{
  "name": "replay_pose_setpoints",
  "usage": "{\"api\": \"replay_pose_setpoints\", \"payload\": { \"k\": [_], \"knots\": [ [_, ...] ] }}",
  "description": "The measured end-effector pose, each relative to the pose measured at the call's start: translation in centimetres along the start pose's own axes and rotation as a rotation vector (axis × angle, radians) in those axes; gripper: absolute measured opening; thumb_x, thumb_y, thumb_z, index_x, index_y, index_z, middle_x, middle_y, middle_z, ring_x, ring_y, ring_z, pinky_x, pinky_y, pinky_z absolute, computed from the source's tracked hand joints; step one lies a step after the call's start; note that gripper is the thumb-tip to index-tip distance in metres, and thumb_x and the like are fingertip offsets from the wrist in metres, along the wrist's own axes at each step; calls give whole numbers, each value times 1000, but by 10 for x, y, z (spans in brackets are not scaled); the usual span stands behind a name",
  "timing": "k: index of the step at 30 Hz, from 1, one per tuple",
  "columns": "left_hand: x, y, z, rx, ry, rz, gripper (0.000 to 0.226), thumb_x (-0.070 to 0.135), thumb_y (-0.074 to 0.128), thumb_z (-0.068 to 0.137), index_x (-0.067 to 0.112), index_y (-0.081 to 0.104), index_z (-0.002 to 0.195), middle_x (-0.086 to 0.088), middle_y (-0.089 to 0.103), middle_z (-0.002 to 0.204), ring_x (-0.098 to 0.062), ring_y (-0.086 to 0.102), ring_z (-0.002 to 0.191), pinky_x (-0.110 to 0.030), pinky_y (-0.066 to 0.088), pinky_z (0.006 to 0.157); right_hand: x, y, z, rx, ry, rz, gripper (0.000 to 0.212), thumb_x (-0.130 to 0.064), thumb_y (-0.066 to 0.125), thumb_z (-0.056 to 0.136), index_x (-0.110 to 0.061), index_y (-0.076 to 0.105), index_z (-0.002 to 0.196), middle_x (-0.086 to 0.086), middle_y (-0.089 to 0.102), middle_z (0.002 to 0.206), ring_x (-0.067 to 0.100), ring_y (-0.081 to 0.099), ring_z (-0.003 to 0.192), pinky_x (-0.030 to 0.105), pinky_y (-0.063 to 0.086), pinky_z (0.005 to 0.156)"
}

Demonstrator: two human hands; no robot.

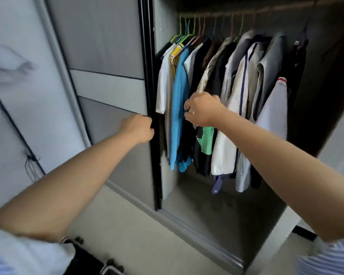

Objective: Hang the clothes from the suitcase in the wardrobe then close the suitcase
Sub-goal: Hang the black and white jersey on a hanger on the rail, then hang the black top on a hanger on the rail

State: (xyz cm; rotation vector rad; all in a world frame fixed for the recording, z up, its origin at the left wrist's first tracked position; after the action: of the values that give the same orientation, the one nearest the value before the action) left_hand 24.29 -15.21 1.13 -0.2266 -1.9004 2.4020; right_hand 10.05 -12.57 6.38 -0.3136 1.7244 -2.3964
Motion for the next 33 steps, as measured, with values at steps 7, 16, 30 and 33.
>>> {"api": "replay_pose_setpoints", "payload": {
  "k": [7,16,30,33],
  "knots": [
    [-104,71,-130,-161,-266,-23,34,25,44,93,12,55,122,-15,50,127,-31,47,119,-36,41,93,-125,78,-46,-140,-259,218,34,-25,44,92,-14,55,122,10,49,128,28,43,122,39,37,94],
    [-209,147,-276,-416,-466,16,34,27,41,95,12,52,123,-14,48,125,-32,45,118,-38,41,91,-280,174,-100,-372,-483,305,36,-27,45,93,-15,52,126,10,49,128,28,43,122,36,36,99],
    [-421,287,-393,-612,-518,-94,33,25,39,95,8,53,120,-13,51,127,-32,47,118,-38,40,95,-503,331,-112,-685,-358,352,35,-22,43,93,-15,53,126,11,48,132,30,44,123,39,37,102],
    [-468,342,-414,-684,-484,-128,30,26,40,95,8,54,114,-12,53,123,-31,50,115,-36,42,90,-559,387,-121,-789,-284,364,33,-19,41,93,-12,55,122,13,50,128,31,46,119,36,39,99]
  ]
}}
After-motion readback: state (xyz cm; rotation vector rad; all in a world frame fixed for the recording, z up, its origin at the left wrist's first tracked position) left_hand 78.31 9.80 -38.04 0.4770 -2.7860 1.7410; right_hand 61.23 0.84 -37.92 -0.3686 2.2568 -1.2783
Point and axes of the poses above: each hand's wrist, its own z-axis towards the middle knuckle, its own y-axis out of the palm, x = y × z, the point moved 8 cm from there along z, towards the middle knuckle
